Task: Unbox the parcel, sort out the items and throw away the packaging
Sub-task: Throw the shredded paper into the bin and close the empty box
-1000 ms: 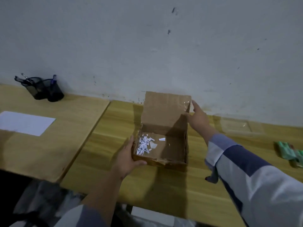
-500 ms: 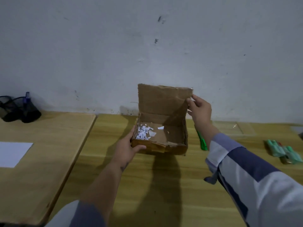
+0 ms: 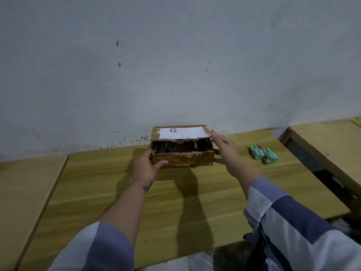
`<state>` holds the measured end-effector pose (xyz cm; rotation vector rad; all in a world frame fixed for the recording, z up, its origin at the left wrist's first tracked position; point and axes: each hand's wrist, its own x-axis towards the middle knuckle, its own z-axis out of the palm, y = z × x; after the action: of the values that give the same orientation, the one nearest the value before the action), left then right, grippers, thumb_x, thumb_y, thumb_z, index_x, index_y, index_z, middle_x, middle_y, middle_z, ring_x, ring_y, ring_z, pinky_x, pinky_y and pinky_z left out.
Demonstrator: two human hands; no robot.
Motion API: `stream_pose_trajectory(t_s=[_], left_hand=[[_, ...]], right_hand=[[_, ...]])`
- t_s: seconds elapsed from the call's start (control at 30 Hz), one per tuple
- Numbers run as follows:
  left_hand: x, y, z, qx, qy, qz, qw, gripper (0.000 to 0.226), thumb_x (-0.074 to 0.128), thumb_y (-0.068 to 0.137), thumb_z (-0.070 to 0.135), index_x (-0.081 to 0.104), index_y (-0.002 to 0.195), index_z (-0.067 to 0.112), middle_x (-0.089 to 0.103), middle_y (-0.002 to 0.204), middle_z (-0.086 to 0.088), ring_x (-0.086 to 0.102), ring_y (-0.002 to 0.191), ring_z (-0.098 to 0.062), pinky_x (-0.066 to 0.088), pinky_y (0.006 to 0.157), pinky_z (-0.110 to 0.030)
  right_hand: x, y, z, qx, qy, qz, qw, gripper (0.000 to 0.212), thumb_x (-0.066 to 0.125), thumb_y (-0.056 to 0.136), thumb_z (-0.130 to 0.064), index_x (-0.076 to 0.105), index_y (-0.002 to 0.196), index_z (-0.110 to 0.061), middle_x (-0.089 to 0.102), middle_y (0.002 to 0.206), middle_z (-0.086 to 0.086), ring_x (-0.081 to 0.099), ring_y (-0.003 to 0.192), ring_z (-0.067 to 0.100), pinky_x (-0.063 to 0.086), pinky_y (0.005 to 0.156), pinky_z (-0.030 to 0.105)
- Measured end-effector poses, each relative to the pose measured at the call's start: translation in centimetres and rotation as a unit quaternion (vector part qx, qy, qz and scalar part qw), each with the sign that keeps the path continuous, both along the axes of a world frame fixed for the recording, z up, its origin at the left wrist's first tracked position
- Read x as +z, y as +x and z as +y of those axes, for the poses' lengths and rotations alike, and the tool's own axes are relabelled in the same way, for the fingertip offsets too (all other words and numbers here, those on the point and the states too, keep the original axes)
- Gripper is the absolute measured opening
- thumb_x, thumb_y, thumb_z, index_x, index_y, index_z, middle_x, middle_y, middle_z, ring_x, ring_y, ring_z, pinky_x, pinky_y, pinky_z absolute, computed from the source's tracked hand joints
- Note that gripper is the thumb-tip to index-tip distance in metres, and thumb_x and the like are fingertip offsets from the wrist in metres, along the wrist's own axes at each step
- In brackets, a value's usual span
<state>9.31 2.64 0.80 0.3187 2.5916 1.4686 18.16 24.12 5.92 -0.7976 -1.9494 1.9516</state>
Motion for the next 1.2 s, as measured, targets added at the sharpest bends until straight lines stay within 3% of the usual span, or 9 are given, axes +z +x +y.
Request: stream_pose_trajectory(t_s=[0.1,0.27,0.37,0.47,0.6,0.7,0.87,0.97,1.2], left_hand=[[0.6,3.4,3.5,-0.026,0.006,0.002,1.000,0.064,0.076,0.075,0.032,0.052,0.131,0.016,0.063,0.125,-0.006,0.058,0.114,-0.025,0.049,0.094,-0.039],[0.8,10.7,9.8,-0.072,0.040,0.005,0.997,0.083,0.079,0.073,0.025,0.036,0.144,0.026,0.061,0.129,-0.002,0.057,0.116,-0.019,0.047,0.100,-0.037],[0.5,15.6,13.9,-0.094,0.048,0.004,0.994,0.088,0.081,0.070,0.025,0.036,0.145,0.024,0.059,0.132,-0.003,0.056,0.118,-0.017,0.042,0.098,-0.026],[-0.4,20.9,17.8,-0.129,0.052,0.004,0.990,0.091,0.082,0.071,0.022,0.032,0.147,0.024,0.056,0.135,0.000,0.053,0.119,-0.015,0.038,0.097,-0.022],[-2.3,27.9,22.6,-0.179,0.048,-0.008,0.983,0.098,0.081,0.071,0.023,0.021,0.147,0.037,0.052,0.140,0.003,0.050,0.125,-0.018,0.041,0.103,-0.031],[-3.4,32.6,25.8,-0.230,0.036,-0.018,0.972,0.095,0.080,0.073,0.021,0.023,0.147,0.039,0.054,0.137,0.003,0.051,0.124,-0.018,0.040,0.104,-0.032],[-6.6,37.6,29.8,-0.302,-0.002,-0.066,0.951,0.095,0.082,0.071,0.024,0.026,0.144,0.043,0.051,0.141,0.001,0.048,0.128,-0.018,0.042,0.107,-0.043],[-9.2,39.5,31.7,-0.338,-0.038,-0.082,0.937,0.092,0.080,0.073,0.023,0.026,0.146,0.036,0.050,0.140,0.002,0.048,0.128,-0.019,0.040,0.108,-0.042],[-16.2,41.4,34.7,-0.404,-0.134,-0.153,0.892,0.090,0.076,0.078,0.019,0.021,0.149,0.027,0.053,0.137,-0.003,0.051,0.124,-0.021,0.039,0.106,-0.035]], right_hand=[[-0.4,4.9,3.1,-0.019,0.001,0.011,1.000,0.044,0.054,0.093,-0.036,0.050,0.135,-0.024,0.057,0.124,0.001,0.055,0.108,0.020,0.051,0.067,0.028],[-1.0,13.9,8.7,-0.058,0.083,-0.008,0.995,0.041,0.059,0.090,-0.026,0.055,0.131,-0.018,0.055,0.135,0.004,0.054,0.117,0.019,0.048,0.100,0.044],[-1.5,19.8,11.9,-0.093,0.090,-0.022,0.991,0.041,0.058,0.092,-0.025,0.054,0.132,-0.018,0.056,0.132,0.003,0.057,0.110,0.018,0.050,0.098,0.043],[-2.2,26.1,14.7,-0.141,0.082,-0.042,0.986,0.044,0.061,0.090,-0.030,0.054,0.132,-0.017,0.056,0.136,0.003,0.054,0.121,0.022,0.048,0.101,0.045],[-3.0,34.5,18.0,-0.190,0.083,-0.058,0.977,0.045,0.064,0.087,-0.035,0.058,0.128,-0.019,0.063,0.121,-0.004,0.058,0.110,0.014,0.049,0.096,0.033],[-4.6,40.3,20.1,-0.214,0.074,-0.072,0.971,0.045,0.064,0.086,-0.037,0.057,0.128,-0.022,0.062,0.117,-0.008,0.059,0.109,0.013,0.050,0.097,0.037],[-7.5,47.7,22.0,-0.269,0.017,-0.094,0.958,0.040,0.063,0.090,-0.021,0.057,0.129,-0.012,0.061,0.115,-0.004,0.060,0.104,0.012,0.049,0.092,0.029],[-10.6,50.3,22.9,-0.301,0.000,-0.129,0.945,0.042,0.064,0.089,-0.025,0.058,0.128,-0.012,0.064,0.123,0.004,0.062,0.109,0.017,0.049,0.099,0.039],[-18.8,52.8,24.8,-0.343,-0.049,-0.250,0.904,0.044,0.061,0.089,-0.032,0.058,0.128,-0.015,0.063,0.126,0.004,0.063,0.109,0.023,0.051,0.096,0.045]])
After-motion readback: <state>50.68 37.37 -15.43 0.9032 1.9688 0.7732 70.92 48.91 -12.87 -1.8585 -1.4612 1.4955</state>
